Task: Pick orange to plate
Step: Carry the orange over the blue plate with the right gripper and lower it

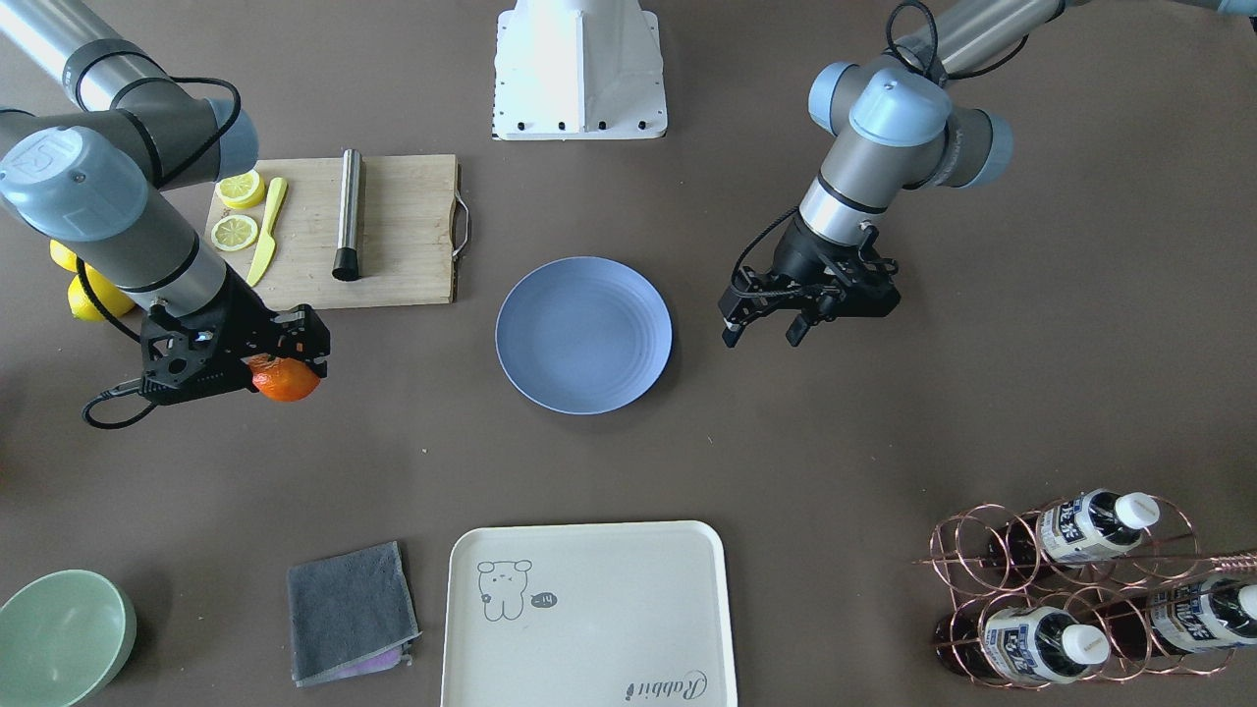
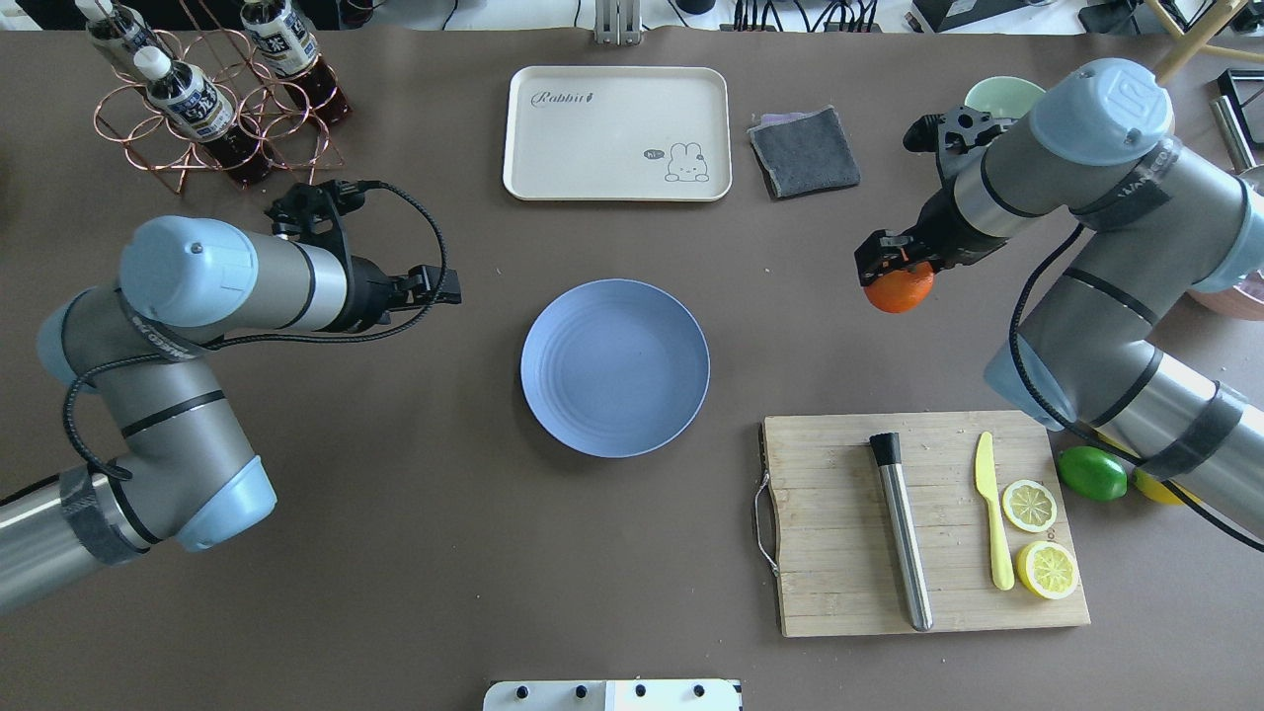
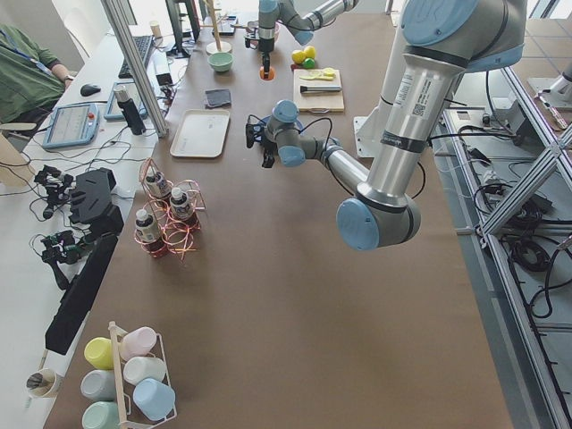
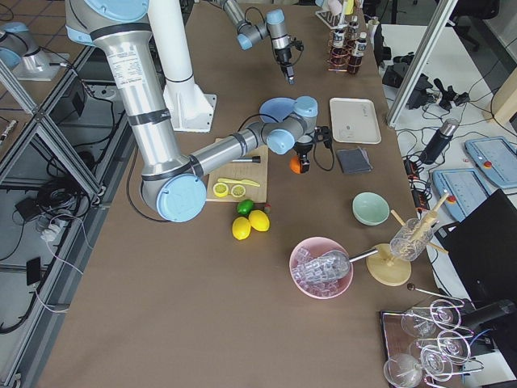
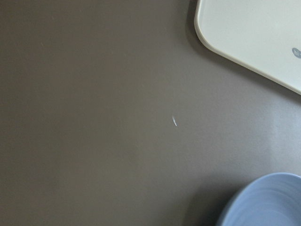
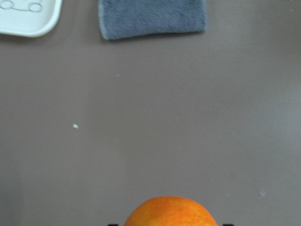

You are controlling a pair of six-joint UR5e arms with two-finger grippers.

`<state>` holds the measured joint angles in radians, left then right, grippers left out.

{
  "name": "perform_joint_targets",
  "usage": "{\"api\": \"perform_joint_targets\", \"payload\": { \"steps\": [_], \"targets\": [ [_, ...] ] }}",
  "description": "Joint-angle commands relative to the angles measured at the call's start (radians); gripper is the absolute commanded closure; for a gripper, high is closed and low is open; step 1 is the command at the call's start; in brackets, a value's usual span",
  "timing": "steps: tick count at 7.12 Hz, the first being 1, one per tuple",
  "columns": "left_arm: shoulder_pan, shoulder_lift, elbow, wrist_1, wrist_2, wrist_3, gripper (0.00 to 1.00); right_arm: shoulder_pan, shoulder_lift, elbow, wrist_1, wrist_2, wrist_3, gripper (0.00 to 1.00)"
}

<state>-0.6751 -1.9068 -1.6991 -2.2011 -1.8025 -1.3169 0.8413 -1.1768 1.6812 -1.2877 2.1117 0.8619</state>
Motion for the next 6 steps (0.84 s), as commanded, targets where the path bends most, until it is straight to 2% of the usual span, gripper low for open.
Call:
{"api": "perform_joint_targets", "payload": {
  "steps": [1,2,3,4,5,6],
  "targets": [
    [-0.163,0.148,-0.098,0.021,-0.029,0.336,0.02,-0.124,0.129,0.002,-0.004,-0.109,0.145,1.0],
    [-0.269,0.216,-0.112,0.006,-0.172,0.349,0.02,-0.192,0.194,0.0,-0.059,-0.187,0.198,1.0],
    [-0.346,0.257,-0.103,-0.049,-0.21,0.351,0.02,-0.258,0.251,-0.001,-0.143,-0.261,0.21,1.0],
    [-0.383,0.32,-0.099,-0.104,-0.213,0.413,0.02,-0.319,0.275,-0.006,-0.16,-0.313,0.256,1.0],
    [-0.414,0.345,-0.09,-0.094,-0.245,0.492,0.02,-0.349,0.305,-0.056,-0.154,-0.344,0.297,1.0],
    [-0.461,0.342,-0.041,-0.094,-0.33,0.508,0.02,-0.376,0.356,-0.14,-0.145,-0.376,0.301,1.0]
  ]
}}
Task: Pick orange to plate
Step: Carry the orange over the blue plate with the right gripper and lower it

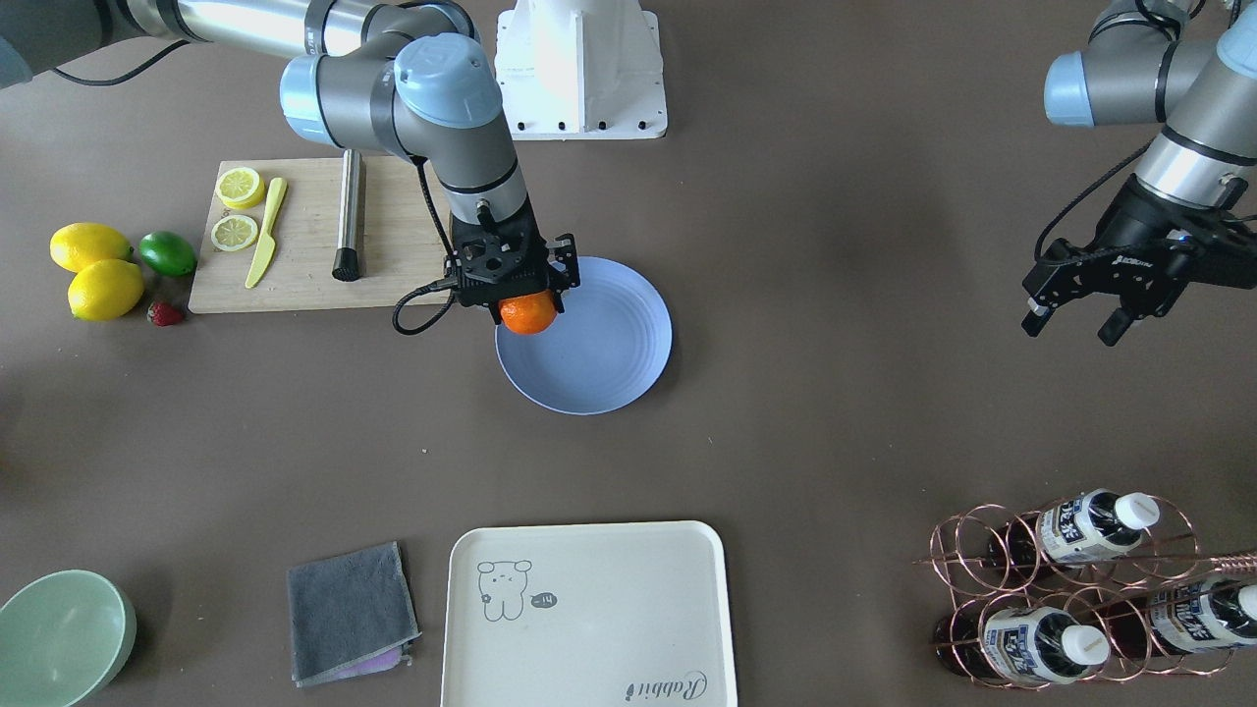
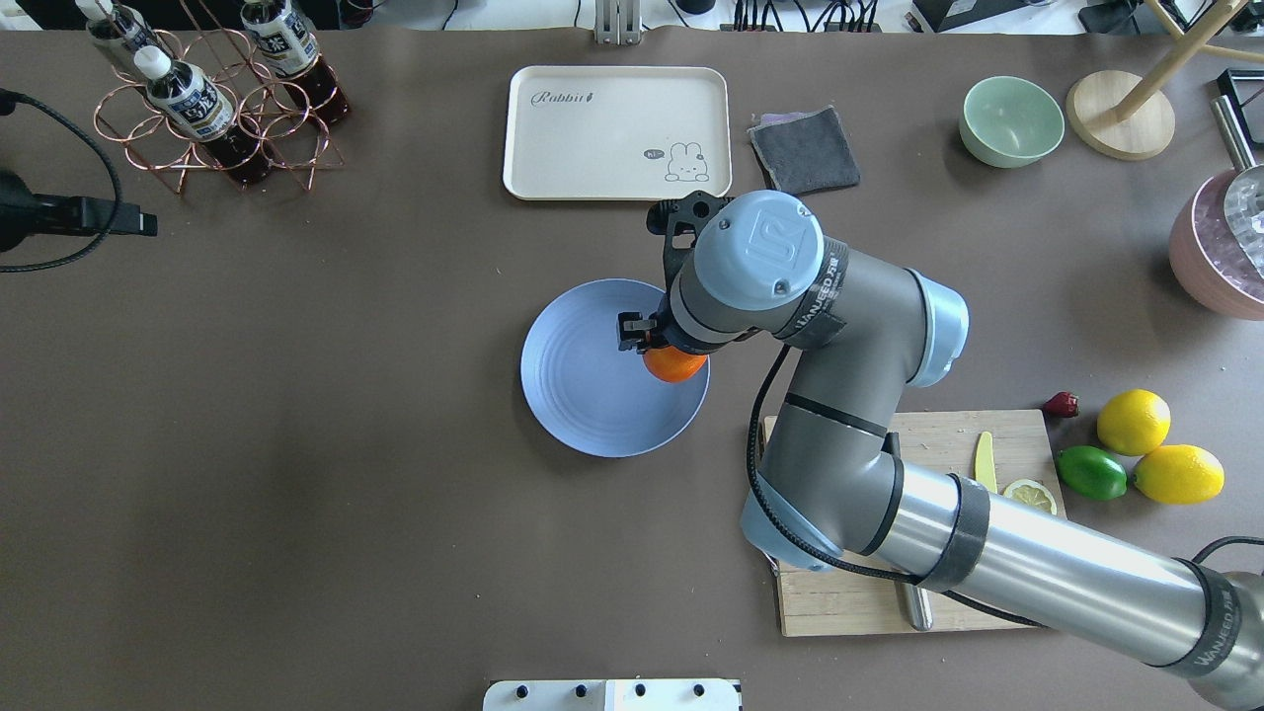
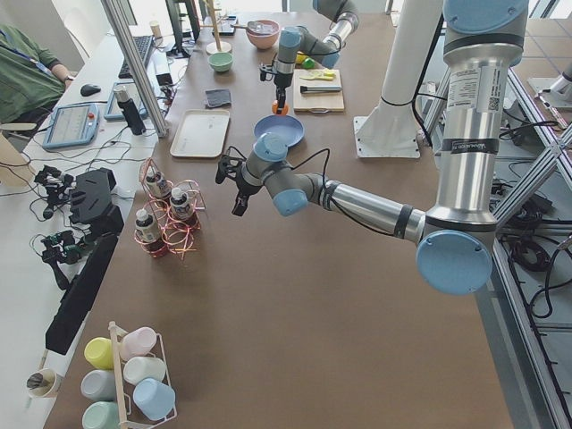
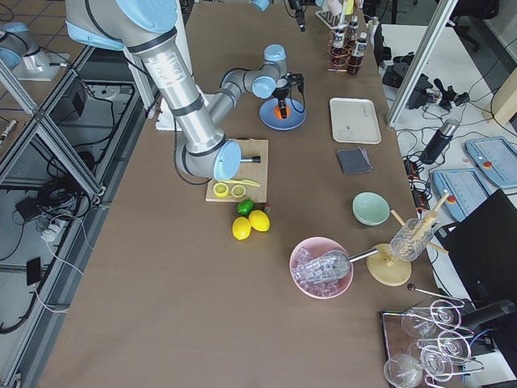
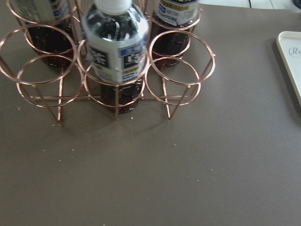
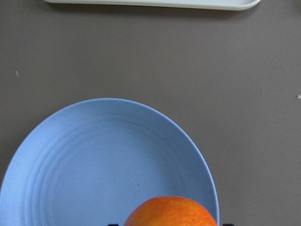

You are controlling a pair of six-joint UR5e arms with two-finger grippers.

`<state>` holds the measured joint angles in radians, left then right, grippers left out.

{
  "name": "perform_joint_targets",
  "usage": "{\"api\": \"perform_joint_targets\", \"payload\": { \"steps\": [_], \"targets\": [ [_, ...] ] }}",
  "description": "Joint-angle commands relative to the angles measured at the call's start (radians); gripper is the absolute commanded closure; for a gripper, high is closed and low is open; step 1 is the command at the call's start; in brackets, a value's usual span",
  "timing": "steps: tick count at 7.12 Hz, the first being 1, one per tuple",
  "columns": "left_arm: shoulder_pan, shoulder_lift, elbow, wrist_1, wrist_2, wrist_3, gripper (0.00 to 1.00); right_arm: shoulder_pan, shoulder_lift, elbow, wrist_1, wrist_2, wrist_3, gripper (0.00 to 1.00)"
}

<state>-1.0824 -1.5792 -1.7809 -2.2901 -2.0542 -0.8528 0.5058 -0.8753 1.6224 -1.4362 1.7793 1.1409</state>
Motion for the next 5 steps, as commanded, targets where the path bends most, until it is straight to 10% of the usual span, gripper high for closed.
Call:
{"api": "perform_joint_targets", "payload": {
  "steps": [1,4,5],
  "targets": [
    [-0.086,0.013,0.053,-0.006,-0.117,0.044,0.02,-0.059,0.07,-0.122,0.017,-0.069,0.034,1.0],
    [-0.09,0.016,0.081,-0.009,-0.116,0.046,0.02,-0.07,0.09,-0.17,0.102,-0.078,0.075,1.0],
    [-0.09,0.018,0.084,-0.011,-0.116,0.046,0.02,-0.069,0.091,-0.17,0.102,-0.078,0.076,0.29]
  ]
}}
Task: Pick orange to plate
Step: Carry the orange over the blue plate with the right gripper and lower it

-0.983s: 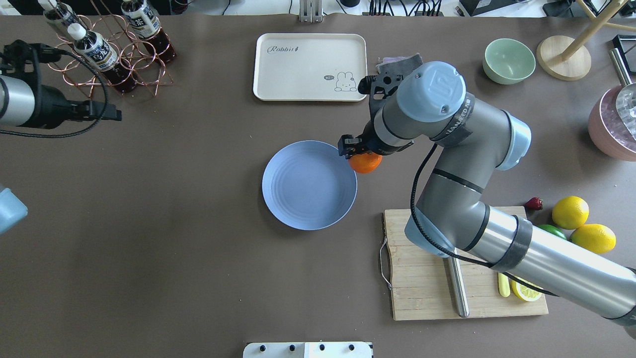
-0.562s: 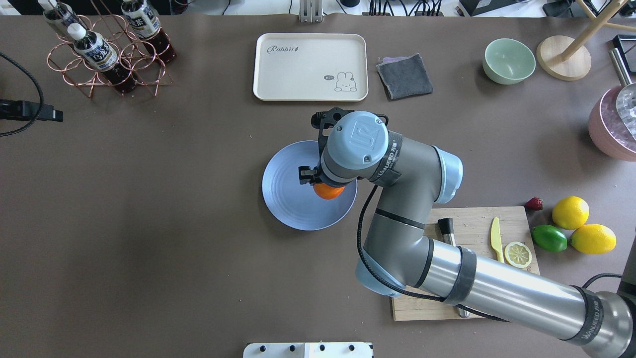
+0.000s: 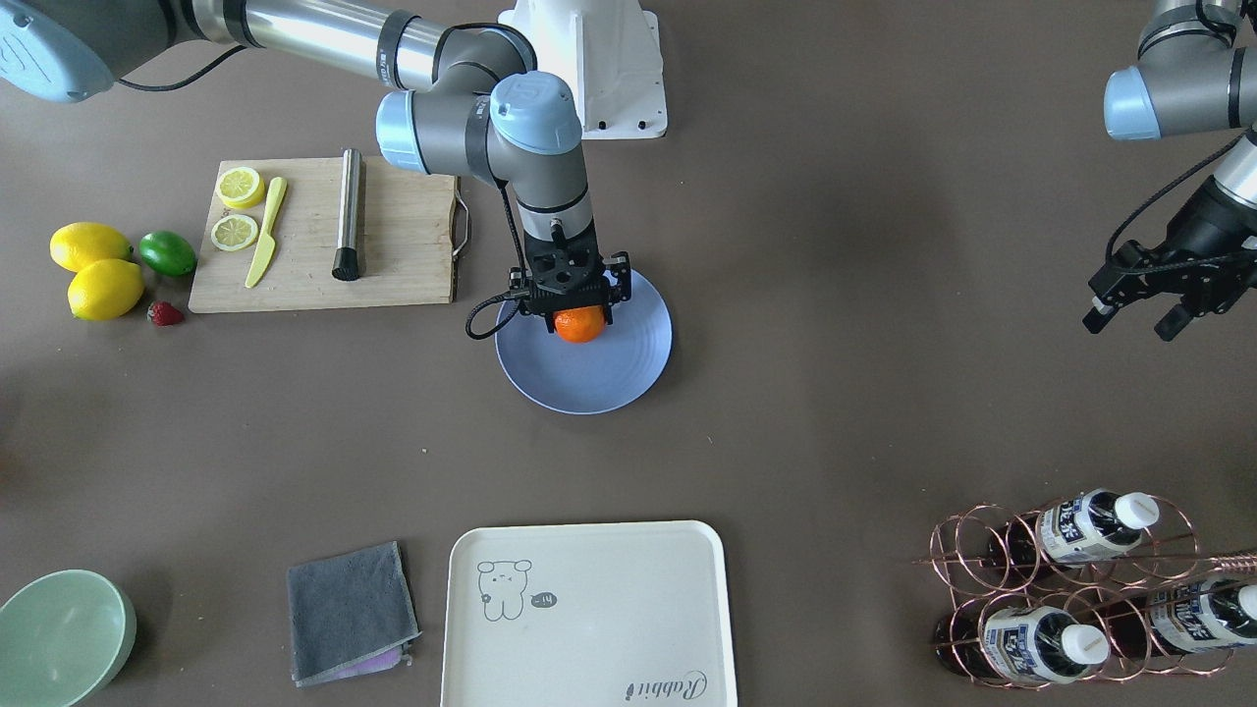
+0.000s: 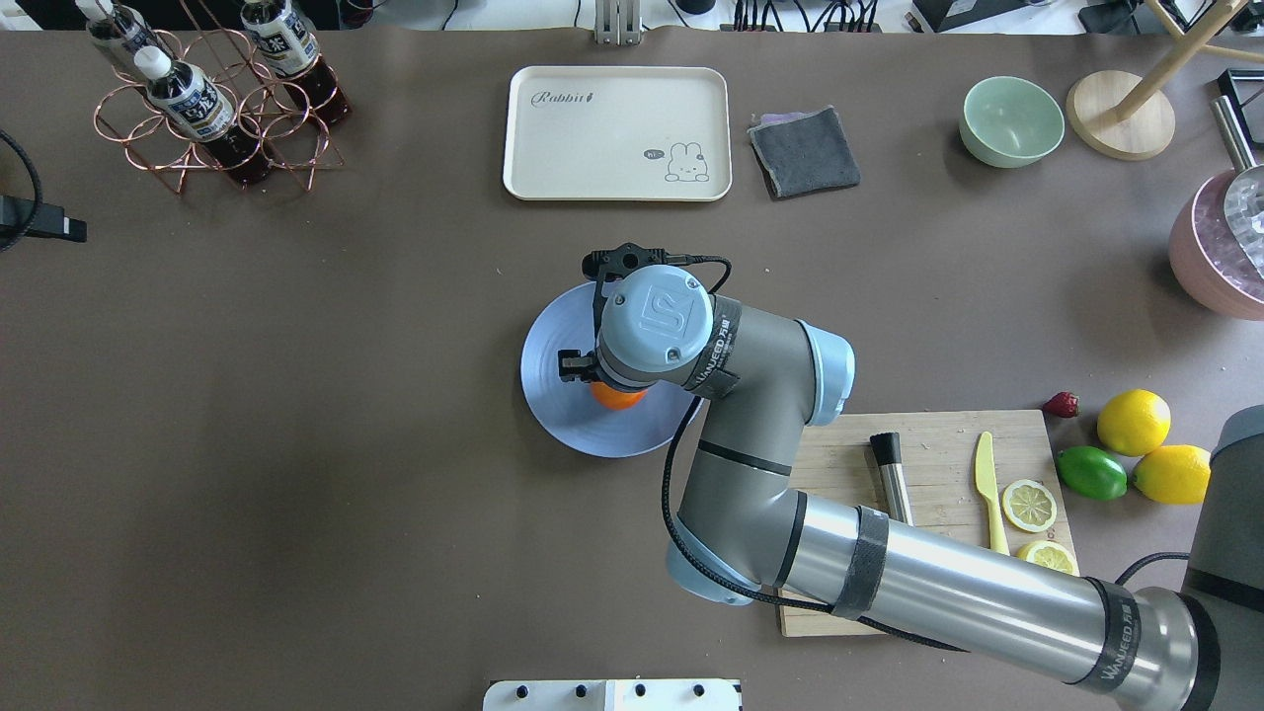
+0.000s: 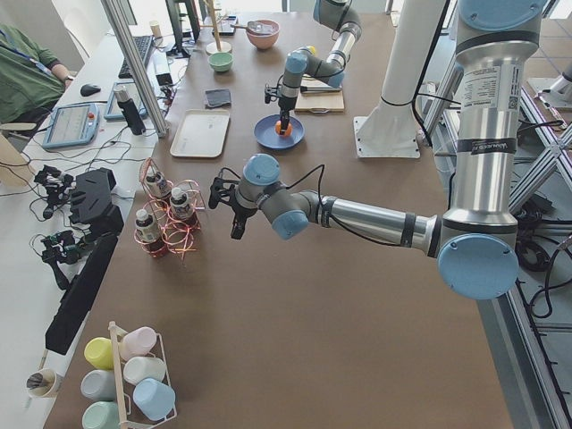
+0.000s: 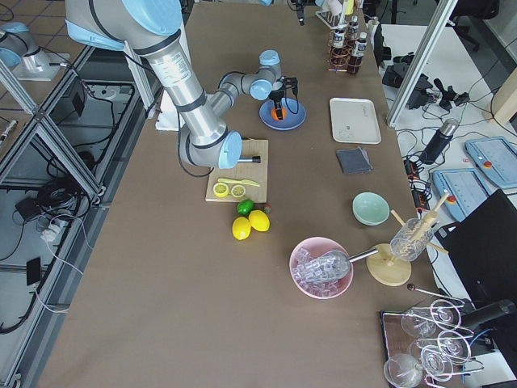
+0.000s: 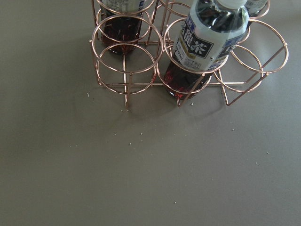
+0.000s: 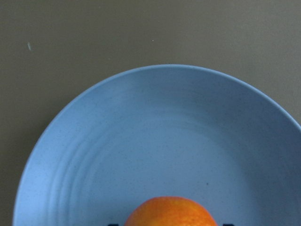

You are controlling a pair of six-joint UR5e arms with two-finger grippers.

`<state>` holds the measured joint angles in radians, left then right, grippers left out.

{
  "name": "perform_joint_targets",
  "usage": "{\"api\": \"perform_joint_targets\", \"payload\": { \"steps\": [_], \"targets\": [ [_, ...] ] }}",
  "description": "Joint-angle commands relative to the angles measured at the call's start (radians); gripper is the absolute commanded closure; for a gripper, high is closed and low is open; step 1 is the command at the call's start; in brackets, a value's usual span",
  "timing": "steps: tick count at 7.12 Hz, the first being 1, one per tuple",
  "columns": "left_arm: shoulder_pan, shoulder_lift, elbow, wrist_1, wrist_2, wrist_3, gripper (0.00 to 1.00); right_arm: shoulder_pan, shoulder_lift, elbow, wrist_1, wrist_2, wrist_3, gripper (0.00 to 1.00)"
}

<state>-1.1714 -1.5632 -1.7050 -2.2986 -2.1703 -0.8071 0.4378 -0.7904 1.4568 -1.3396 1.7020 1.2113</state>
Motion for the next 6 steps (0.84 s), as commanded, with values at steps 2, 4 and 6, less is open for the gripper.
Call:
{"api": "perform_joint_targets", "payload": {
  "steps": [2,4,6],
  "targets": [
    [-0.001,0.003,0.018,-0.005,0.0,0.0,0.02,0.025,0.01,0.01,0.003,0.007,-0.047,0.0],
    [-0.001,0.017,0.016,-0.007,0.0,0.0,0.02,0.132,0.007,0.042,-0.007,0.115,-0.081,0.0],
    [-0.002,0.04,-0.004,-0.004,0.0,0.002,0.02,0.321,-0.083,0.156,-0.007,0.474,-0.084,0.0]
  ]
}}
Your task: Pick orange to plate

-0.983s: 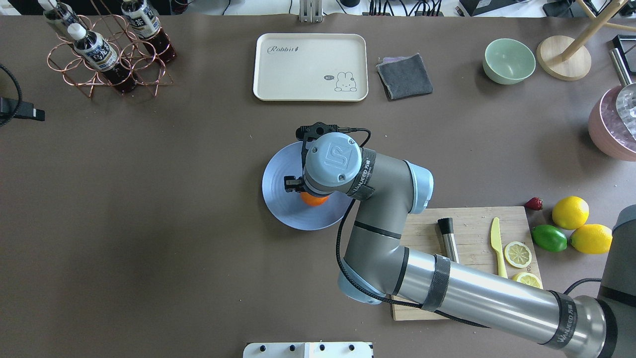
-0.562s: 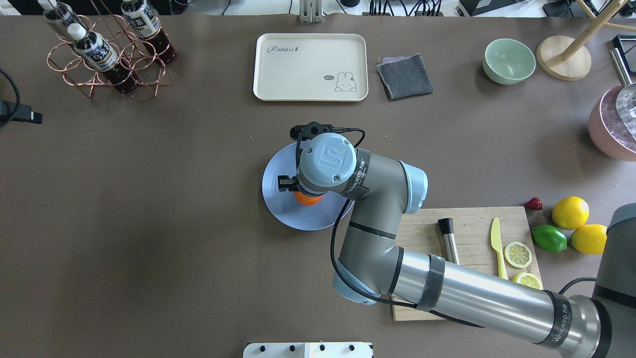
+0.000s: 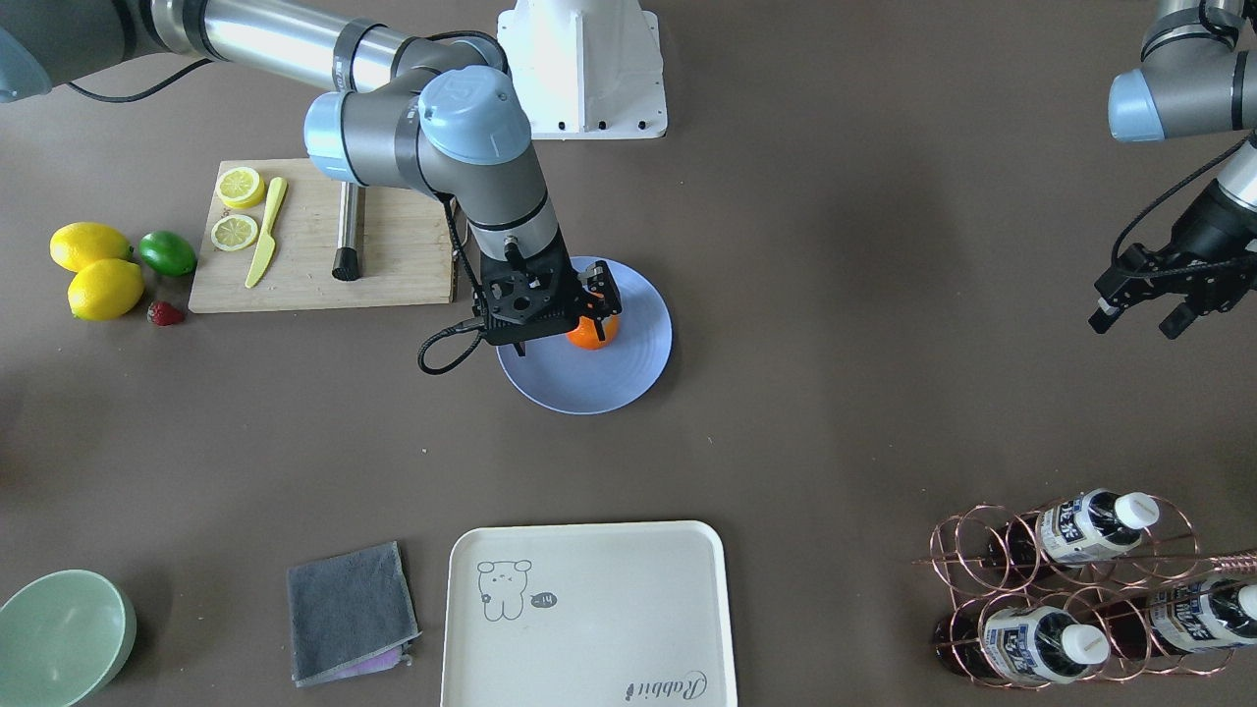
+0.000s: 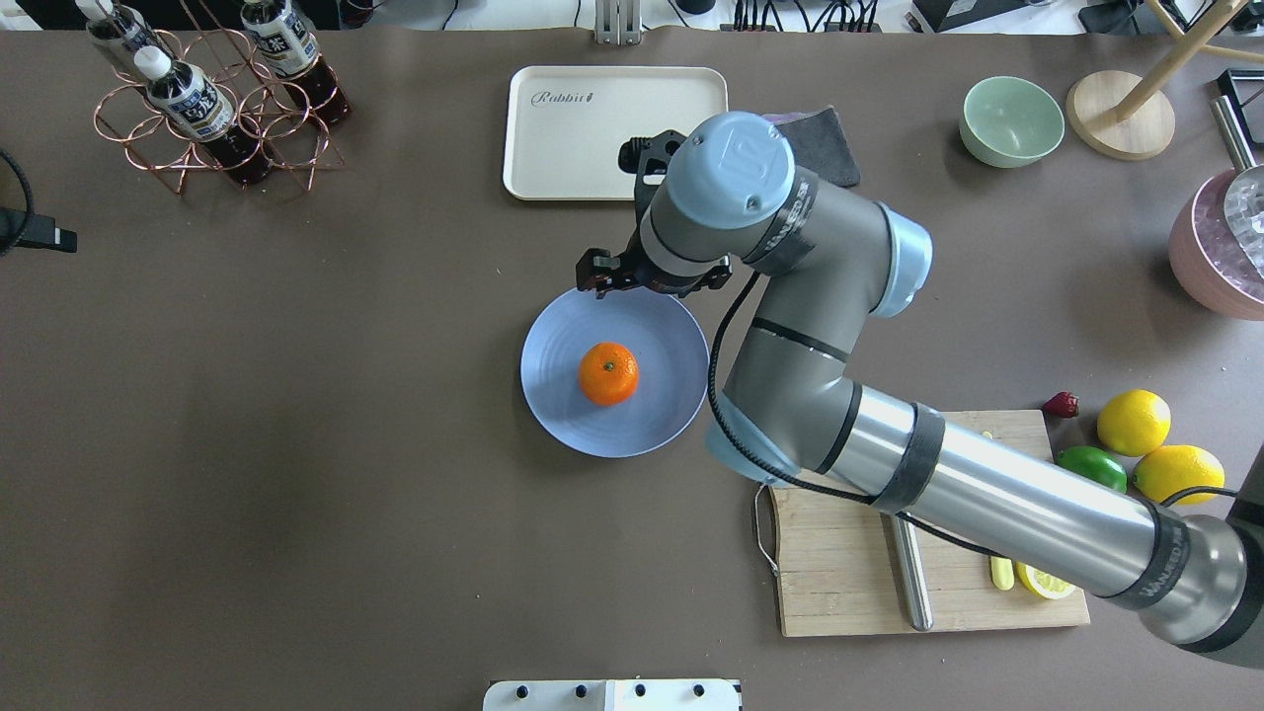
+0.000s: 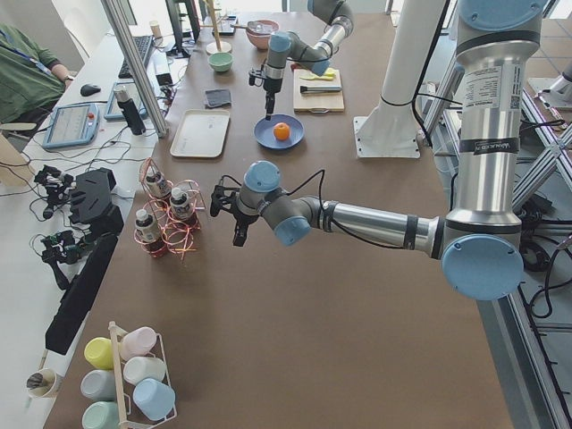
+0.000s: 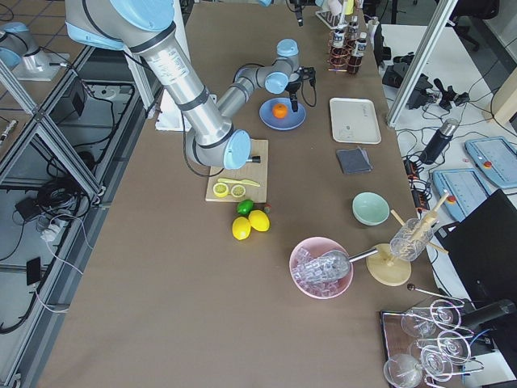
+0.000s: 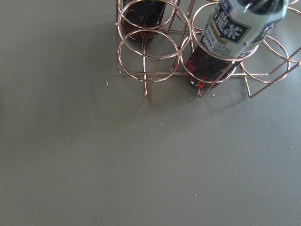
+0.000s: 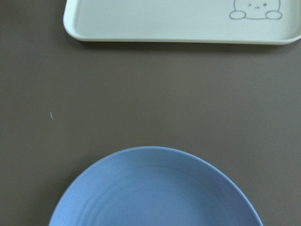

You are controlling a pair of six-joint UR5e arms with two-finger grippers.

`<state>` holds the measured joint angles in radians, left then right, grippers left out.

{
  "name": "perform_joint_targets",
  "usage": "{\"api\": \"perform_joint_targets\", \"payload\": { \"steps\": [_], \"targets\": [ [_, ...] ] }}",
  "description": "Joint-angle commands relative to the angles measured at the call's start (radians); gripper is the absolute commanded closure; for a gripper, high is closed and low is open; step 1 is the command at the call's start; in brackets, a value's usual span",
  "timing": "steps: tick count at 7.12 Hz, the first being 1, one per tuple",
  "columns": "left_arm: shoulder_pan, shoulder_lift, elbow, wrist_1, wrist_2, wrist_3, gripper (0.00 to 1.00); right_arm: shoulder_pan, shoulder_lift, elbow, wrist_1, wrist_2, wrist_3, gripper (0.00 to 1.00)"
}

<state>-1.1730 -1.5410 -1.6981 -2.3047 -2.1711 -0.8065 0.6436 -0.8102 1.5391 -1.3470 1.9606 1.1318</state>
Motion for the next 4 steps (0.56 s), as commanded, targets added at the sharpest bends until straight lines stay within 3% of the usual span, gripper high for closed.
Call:
{"api": "perform_joint_targets", "payload": {
  "steps": [1,3,4],
  "targets": [
    [-0.004,0.048,-0.024,0.001,0.005,0.044,0.02,0.217,-0.18,0.161,0.0,0.341,-0.009,0.0],
    [-0.1,0.09,-0.046,0.039,0.001,0.151,0.02,0.347,-0.335,0.21,0.002,0.374,-0.037,0.0],
    [-0.165,0.12,-0.046,0.088,-0.013,0.296,0.02,0.41,-0.413,0.214,0.002,0.376,-0.123,0.0]
  ]
}}
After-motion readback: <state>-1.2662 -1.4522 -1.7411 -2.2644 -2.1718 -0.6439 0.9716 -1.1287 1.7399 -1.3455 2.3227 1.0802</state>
